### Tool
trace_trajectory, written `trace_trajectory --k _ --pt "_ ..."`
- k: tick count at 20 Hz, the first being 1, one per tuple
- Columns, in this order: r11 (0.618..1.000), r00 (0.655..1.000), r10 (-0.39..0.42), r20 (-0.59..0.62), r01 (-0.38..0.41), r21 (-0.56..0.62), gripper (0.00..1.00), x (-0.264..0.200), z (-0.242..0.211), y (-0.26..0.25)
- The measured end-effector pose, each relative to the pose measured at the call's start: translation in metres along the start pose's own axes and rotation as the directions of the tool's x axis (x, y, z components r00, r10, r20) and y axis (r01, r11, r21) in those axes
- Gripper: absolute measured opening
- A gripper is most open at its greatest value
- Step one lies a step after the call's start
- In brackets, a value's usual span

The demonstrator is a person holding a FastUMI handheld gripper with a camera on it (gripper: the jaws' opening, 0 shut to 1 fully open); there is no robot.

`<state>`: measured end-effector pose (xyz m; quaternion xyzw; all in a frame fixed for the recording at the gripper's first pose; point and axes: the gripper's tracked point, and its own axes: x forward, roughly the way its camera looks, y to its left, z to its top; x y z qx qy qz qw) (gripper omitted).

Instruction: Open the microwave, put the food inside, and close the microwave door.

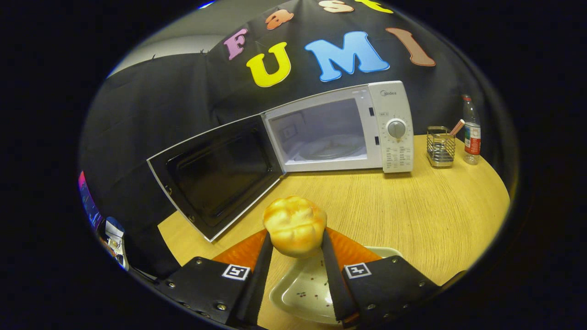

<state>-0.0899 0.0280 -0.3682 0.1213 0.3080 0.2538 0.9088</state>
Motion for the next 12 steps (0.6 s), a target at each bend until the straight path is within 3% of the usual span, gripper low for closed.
trace_trajectory --k 6,8,12 --pt "0.974 0.998 0.068 -0.005 -0.066 0.218 0.60 0.056 0.050 0.023" --pt "0.952 0.999 0.052 0.000 -0.050 0.301 0.60 0.077 0.068 0.019" --pt "0.938 1.000 -0.009 0.022 0.001 0.346 0.60 0.122 0.097 0.010"
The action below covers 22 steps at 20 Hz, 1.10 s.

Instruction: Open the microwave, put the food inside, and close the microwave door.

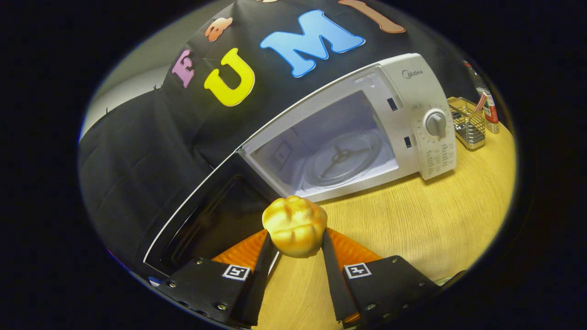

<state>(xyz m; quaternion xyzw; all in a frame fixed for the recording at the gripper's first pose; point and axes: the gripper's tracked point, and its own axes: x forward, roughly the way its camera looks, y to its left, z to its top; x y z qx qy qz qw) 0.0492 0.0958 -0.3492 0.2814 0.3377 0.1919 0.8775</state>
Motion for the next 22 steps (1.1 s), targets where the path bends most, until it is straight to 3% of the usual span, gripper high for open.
trace_trajectory --k 4,7,12,16,20,22 --pt "0.992 0.997 -0.004 0.081 -0.006 0.125 0.60 0.047 0.024 0.006" --pt "0.980 0.987 -0.074 0.139 0.046 0.195 0.60 0.091 0.039 -0.008" --pt "0.975 0.950 -0.213 0.229 0.191 0.116 0.60 0.152 0.064 -0.037" --pt "0.961 0.935 -0.257 0.243 0.220 0.169 0.60 0.183 0.065 -0.049" --pt "0.958 0.923 -0.282 0.262 0.257 0.126 0.60 0.193 0.067 -0.061" --pt "0.958 0.917 -0.286 0.277 0.267 0.103 0.69 0.192 0.070 -0.065"
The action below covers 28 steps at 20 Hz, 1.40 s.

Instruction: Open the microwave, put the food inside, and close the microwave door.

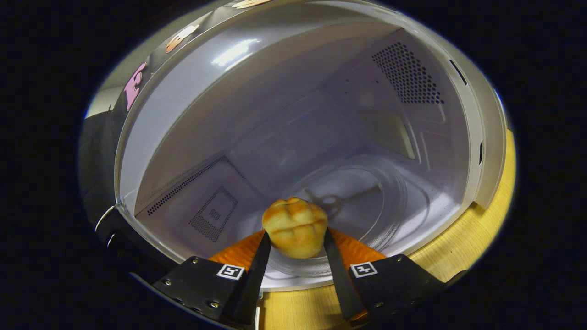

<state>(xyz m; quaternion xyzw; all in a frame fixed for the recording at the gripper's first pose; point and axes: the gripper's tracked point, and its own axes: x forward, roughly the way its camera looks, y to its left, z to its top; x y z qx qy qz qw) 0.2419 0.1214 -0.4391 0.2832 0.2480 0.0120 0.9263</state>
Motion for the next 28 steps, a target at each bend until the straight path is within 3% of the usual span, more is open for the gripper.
trace_trajectory --k 2,5,8,11,14,17,19,24,28 --pt "1.000 1.000 0.008 0.011 -0.007 -0.010 0.77 -0.003 0.003 0.001" --pt "0.998 1.000 0.009 -0.003 -0.009 -0.058 0.96 -0.009 0.000 0.000" --pt "0.995 0.999 0.033 -0.038 -0.037 -0.096 0.96 -0.026 -0.001 0.008" --pt "0.983 0.990 0.121 -0.073 -0.130 -0.132 0.97 -0.067 0.001 0.036" --pt "0.947 0.974 0.213 -0.079 -0.226 -0.227 0.96 -0.126 0.003 0.064" --pt "0.883 0.928 0.358 -0.103 -0.372 -0.285 0.96 -0.209 -0.005 0.103" --pt "0.818 0.895 0.435 -0.099 -0.438 -0.372 0.96 -0.262 -0.011 0.123" --pt "0.668 0.822 0.557 -0.120 -0.529 -0.523 0.96 -0.365 -0.052 0.152" --pt "0.535 0.760 0.641 -0.106 -0.541 -0.649 0.96 -0.421 -0.094 0.182"
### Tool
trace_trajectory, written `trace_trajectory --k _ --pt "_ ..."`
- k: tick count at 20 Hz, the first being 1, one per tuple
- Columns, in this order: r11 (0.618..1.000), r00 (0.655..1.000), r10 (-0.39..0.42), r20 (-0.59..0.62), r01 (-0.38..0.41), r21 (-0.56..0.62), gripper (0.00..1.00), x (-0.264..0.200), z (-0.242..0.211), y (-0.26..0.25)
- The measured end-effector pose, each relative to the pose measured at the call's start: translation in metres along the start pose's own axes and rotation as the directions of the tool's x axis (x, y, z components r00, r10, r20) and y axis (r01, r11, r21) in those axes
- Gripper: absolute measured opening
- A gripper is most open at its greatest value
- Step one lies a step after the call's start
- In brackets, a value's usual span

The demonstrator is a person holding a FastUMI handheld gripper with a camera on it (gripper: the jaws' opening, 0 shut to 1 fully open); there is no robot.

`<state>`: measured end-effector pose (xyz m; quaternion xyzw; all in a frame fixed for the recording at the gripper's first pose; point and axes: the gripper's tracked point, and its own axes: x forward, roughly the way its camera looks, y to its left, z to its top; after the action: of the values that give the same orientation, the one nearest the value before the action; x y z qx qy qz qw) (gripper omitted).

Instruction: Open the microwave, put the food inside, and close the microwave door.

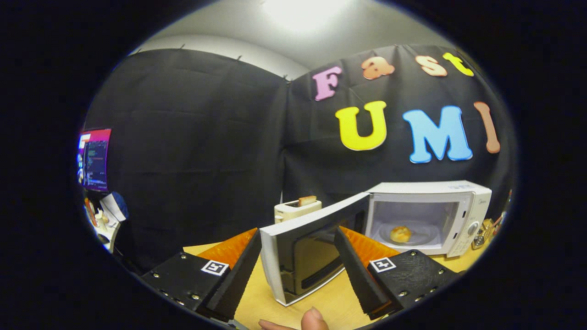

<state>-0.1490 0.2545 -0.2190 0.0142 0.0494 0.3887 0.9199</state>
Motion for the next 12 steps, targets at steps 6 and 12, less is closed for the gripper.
trace_trajectory --k 6,12 --pt "0.996 0.996 0.086 -0.007 -0.086 -0.020 0.92 0.030 -0.036 0.081" --pt "0.997 0.996 0.054 -0.068 -0.050 0.055 0.92 0.081 -0.068 0.088"
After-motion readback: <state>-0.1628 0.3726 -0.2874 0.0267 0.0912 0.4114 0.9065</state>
